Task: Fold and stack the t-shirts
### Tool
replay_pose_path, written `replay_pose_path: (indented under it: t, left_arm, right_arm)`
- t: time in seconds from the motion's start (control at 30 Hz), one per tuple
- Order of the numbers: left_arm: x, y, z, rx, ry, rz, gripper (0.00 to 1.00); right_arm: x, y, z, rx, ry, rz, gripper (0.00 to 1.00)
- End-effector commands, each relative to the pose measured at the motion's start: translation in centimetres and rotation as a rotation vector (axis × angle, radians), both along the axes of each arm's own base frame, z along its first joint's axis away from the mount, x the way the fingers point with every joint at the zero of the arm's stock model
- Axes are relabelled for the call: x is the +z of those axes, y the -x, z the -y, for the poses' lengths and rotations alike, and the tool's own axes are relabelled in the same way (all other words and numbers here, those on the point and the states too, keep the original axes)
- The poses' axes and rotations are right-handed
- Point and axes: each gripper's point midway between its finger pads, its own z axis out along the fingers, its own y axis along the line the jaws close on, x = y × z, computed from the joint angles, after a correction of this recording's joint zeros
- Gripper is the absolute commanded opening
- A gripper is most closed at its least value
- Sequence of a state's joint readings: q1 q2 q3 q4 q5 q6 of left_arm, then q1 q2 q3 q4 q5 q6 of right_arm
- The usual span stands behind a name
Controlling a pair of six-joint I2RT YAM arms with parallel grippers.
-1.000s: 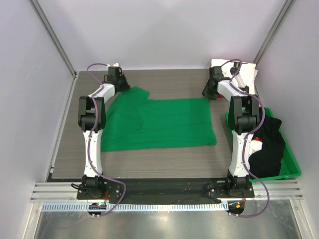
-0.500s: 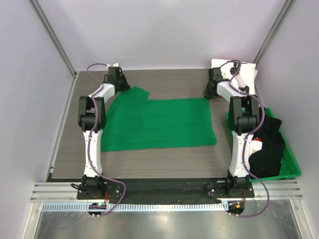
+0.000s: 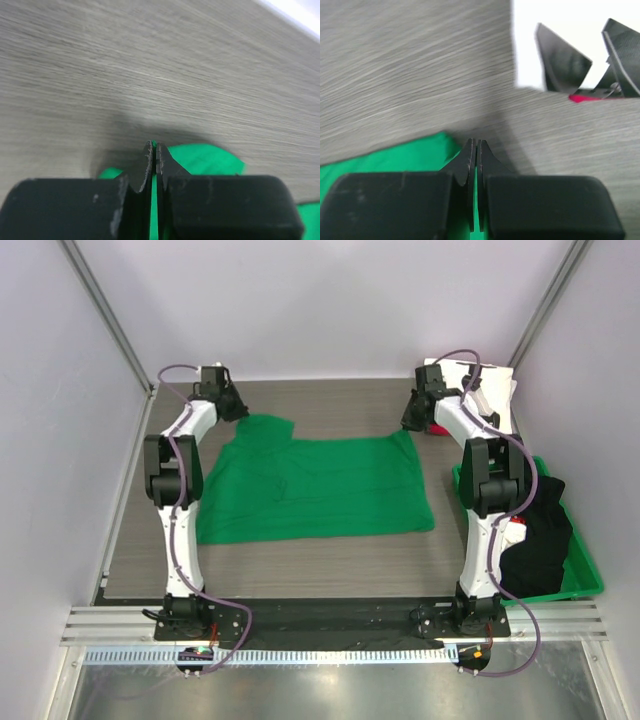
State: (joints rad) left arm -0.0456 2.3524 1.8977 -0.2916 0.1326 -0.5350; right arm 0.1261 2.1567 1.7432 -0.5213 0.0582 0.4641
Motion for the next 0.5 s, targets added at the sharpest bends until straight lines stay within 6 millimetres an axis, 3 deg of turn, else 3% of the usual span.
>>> replay_pose_path:
  t: [0.0, 0.03, 0.1, 0.17, 0.2, 0.23, 0.27, 0.3, 0.4, 0.43, 0.47]
  left_arm:
    - [9.4, 0.1, 0.2, -0.012, 0.018, 0.135, 0.00]
    - [10.9, 0.4, 0.1, -0.014, 0.017, 0.158, 0.00]
    - [11.4, 1.3, 0.1, -0.019, 0.013, 0.154, 0.00]
    - [13.2, 2.3, 0.0, -0.024, 0.005, 0.174, 0.00]
    - [12.9, 3.0, 0.0, -0.027, 0.004, 0.159, 0.00]
    - [14.2, 3.8, 0.0, -0.029, 0.004, 0.176, 0.00]
    - [14.5, 4.4, 0.0, -0.029, 0.006, 0.176, 0.00]
    - [13.4, 5.5, 0.0, -0.033, 0.008, 0.144, 0.00]
    - [15.4, 7.9, -0.1, -0.028, 0.004, 0.176, 0.00]
    - [14.1, 9.1, -0.4, -0.023, -0.002, 0.146, 0.00]
    - [15.5, 10.2, -0.4, -0.021, -0.004, 0.173, 0.00]
  right_arm:
    - [8.2, -0.5, -1.9, 0.072, -0.031, 0.158, 0.01]
    - [8.1, -0.1, -2.2, 0.082, -0.030, 0.153, 0.01]
    - [9.2, 0.5, -2.6, 0.094, -0.034, 0.169, 0.01]
    - [9.5, 1.1, -2.7, 0.099, -0.034, 0.171, 0.01]
    - [9.7, 1.4, -2.7, 0.100, -0.035, 0.174, 0.01]
    - [9.9, 2.0, -2.7, 0.101, -0.035, 0.174, 0.01]
    - [10.1, 2.4, -2.7, 0.102, -0.038, 0.175, 0.01]
    - [10.3, 2.7, -2.7, 0.101, -0.039, 0.180, 0.01]
    - [10.7, 4.5, -2.4, 0.099, -0.041, 0.193, 0.01]
    - [10.6, 5.4, -2.2, 0.100, -0.040, 0.192, 0.01]
    - [10.6, 5.9, -2.1, 0.100, -0.042, 0.193, 0.01]
